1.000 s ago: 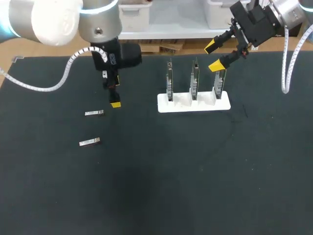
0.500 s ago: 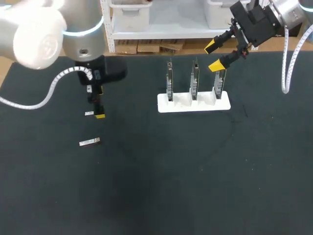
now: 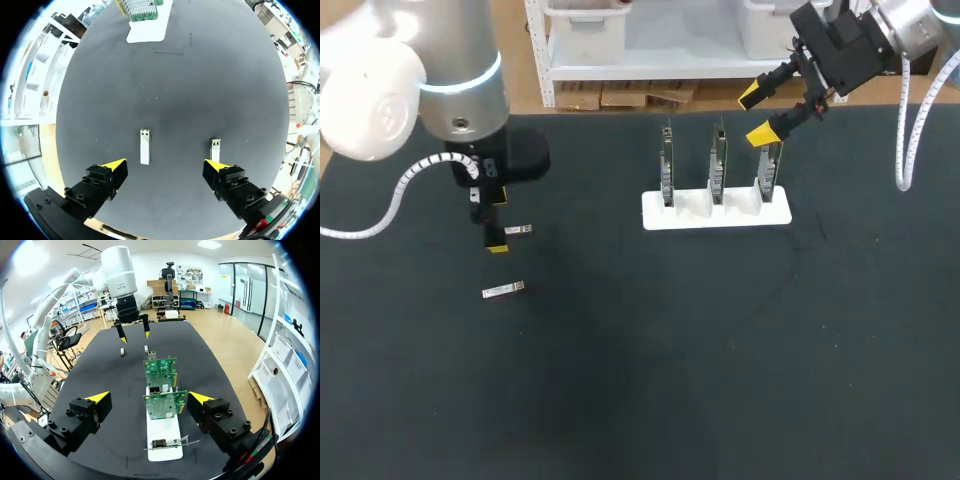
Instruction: Pick up the optical module with the left hand, and insert it into the network port with the right hand.
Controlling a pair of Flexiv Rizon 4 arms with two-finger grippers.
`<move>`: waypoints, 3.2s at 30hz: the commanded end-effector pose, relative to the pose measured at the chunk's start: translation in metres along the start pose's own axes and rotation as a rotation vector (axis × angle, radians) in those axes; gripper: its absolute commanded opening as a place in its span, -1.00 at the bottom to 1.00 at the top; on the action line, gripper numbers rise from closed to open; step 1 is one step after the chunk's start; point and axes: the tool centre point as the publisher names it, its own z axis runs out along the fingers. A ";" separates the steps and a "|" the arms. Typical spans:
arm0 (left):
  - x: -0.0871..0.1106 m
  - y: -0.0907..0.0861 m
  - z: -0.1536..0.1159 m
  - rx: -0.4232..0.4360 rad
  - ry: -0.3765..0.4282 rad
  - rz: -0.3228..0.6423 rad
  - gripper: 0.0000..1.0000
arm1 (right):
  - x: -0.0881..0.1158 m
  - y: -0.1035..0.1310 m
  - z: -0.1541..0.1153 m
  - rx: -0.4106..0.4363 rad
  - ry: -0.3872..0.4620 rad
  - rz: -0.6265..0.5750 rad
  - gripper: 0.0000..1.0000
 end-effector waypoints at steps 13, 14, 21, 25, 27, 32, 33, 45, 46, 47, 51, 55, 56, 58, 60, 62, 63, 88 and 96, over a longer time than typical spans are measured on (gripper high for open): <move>-0.012 0.027 0.028 0.052 0.027 -0.011 1.00 | 0.000 0.002 0.000 0.004 0.001 0.001 1.00; -0.012 0.028 0.028 0.052 0.027 -0.012 1.00 | 0.000 0.002 0.000 0.004 0.001 0.001 1.00; -0.006 0.026 0.032 0.053 0.024 -0.040 1.00 | 0.000 0.002 0.000 0.004 0.001 0.001 1.00; -0.001 0.022 0.036 0.045 0.028 -0.072 1.00 | 0.000 0.002 0.000 0.004 0.001 0.001 1.00; 0.001 0.020 0.038 0.048 0.019 -0.084 1.00 | 0.000 0.002 0.000 0.004 0.001 0.001 1.00; 0.002 0.017 0.044 0.057 0.013 -0.092 1.00 | 0.000 0.002 0.000 0.004 0.001 0.001 1.00; 0.003 0.017 0.045 0.057 0.008 -0.096 1.00 | 0.000 0.002 0.000 0.004 0.001 0.001 1.00; 0.006 0.018 0.049 0.063 0.017 -0.128 1.00 | 0.000 0.002 0.000 0.004 0.001 0.001 1.00; 0.006 0.018 0.049 0.063 0.016 -0.128 1.00 | 0.000 0.002 0.000 0.004 0.001 0.001 1.00; 0.006 0.018 0.049 0.063 0.015 -0.129 1.00 | 0.000 0.002 0.000 0.004 0.001 0.001 1.00; 0.005 0.018 0.050 0.059 0.015 -0.122 1.00 | 0.000 0.002 0.000 0.004 0.001 0.001 1.00; 0.004 0.018 0.051 0.058 0.007 -0.114 1.00 | 0.000 0.002 0.000 0.004 0.001 0.001 1.00; 0.004 0.018 0.051 0.058 0.007 -0.112 1.00 | 0.000 0.002 0.000 0.004 0.001 0.001 1.00; 0.004 0.018 0.052 0.056 0.004 -0.105 1.00 | 0.000 0.002 0.000 0.004 0.001 0.001 1.00; 0.004 0.019 0.053 0.057 0.005 -0.102 1.00 | 0.000 0.002 0.000 0.004 0.001 0.001 1.00; 0.004 0.019 0.053 0.057 0.004 -0.100 1.00 | 0.000 0.002 0.000 0.004 0.001 0.001 1.00; 0.004 0.019 0.053 0.055 0.003 -0.093 1.00 | 0.000 0.002 0.000 0.004 0.001 0.001 1.00; 0.002 0.024 0.058 0.072 0.009 -0.062 -1.00 | 0.000 0.002 0.000 0.004 0.001 0.001 1.00; 0.005 0.024 0.059 0.082 -0.002 -0.077 -1.00 | 0.000 0.002 0.000 0.004 0.001 0.001 1.00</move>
